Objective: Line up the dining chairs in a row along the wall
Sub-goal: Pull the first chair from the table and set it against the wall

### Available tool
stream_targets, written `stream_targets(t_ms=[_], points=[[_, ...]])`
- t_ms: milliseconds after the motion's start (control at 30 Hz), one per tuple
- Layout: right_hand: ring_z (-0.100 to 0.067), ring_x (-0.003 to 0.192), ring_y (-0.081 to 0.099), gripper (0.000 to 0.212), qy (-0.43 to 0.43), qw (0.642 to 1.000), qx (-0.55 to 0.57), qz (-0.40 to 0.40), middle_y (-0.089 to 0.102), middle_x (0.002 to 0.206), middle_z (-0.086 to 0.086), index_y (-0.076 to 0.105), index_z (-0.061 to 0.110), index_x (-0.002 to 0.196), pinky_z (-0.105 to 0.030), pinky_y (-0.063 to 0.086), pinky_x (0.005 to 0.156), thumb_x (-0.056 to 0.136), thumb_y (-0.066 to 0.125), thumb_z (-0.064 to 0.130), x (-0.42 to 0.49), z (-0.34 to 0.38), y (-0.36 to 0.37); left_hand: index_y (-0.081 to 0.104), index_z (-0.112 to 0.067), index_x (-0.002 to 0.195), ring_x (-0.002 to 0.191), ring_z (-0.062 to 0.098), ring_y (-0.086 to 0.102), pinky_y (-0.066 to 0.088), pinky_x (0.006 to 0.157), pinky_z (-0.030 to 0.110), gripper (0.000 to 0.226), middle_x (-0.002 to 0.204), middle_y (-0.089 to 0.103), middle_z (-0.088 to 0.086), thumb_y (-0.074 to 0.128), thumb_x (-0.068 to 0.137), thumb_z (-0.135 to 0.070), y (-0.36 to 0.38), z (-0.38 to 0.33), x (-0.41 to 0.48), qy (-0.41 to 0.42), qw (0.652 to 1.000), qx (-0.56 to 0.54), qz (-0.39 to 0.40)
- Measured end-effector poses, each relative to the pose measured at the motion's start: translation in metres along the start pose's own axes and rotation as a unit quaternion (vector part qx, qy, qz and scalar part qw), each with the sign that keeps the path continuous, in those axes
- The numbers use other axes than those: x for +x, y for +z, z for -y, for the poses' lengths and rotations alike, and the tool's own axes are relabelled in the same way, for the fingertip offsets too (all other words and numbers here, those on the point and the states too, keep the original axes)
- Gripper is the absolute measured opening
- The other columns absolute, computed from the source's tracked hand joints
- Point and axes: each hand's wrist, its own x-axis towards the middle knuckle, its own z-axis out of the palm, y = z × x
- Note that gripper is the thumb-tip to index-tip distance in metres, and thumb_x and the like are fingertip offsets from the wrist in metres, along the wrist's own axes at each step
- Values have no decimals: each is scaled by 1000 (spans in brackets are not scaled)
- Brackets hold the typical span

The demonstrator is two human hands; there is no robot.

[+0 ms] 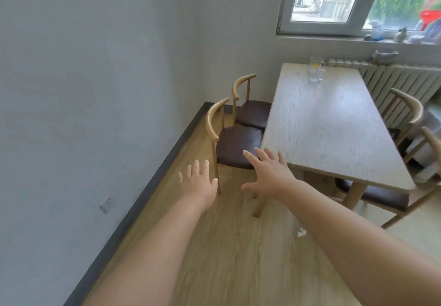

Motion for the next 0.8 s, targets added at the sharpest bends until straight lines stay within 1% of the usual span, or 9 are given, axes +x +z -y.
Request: stream_targets(t_ms=[133, 300, 400, 533, 600, 800], points=[[-31, 150, 0, 103, -26, 999, 12, 27, 8, 164, -3, 3, 38, 152, -57, -3, 116, 74, 62, 68, 68, 36, 19, 1, -23, 155, 150, 27, -1, 5, 121, 51, 63, 164, -1, 6, 23, 101, -47, -7, 39, 49, -23, 1000, -6, 5], [-31, 150, -1, 101, -48, 998, 2, 40, 9, 164, -4, 5, 35, 154, -56, -6, 117, 76, 62, 65, 163, 83, 33, -1, -21, 155, 150, 26, 1, 5, 121, 51, 65, 164, 0, 4, 22, 101, -48, -18, 99, 134, -16, 1000, -1, 10], [-31, 150, 0, 100, -30, 999, 17, 31, 10, 164, -4, 6, 34, 154, -56, -4, 117, 77, 62, 64, 223, 108, 40, 0, -21, 155, 150, 27, 2, 4, 121, 51, 65, 164, 2, 5, 21, 100, -49, -23, 144, 188, -8, 1000, 8, 13], [-30, 150, 1, 100, -9, 999, 17, 45, 11, 163, -4, 6, 33, 154, -57, -1, 119, 78, 63, 62, 284, 136, 43, 0, -22, 155, 150, 28, 3, 4, 120, 51, 65, 164, 2, 6, 21, 100, -50, -34, 192, 249, 24, 999, 23, 37], [-30, 150, 1, 100, 7, 998, 30, 50, 12, 163, -4, 5, 32, 154, -57, -1, 120, 78, 63, 62, 322, 150, 46, 1, -22, 155, 150, 28, 4, 5, 120, 51, 65, 164, 3, 6, 22, 100, -49, -43, 215, 293, 38, 998, 21, 44], [-31, 150, 1, 98, 38, 997, 42, 54, 11, 163, -6, 5, 33, 154, -56, 0, 120, 80, 63, 59, 400, 152, 47, 3, -20, 155, 150, 27, 7, 7, 120, 51, 65, 164, 6, 7, 23, 100, -48, -57, 236, 394, 48, 997, 17, 59]])
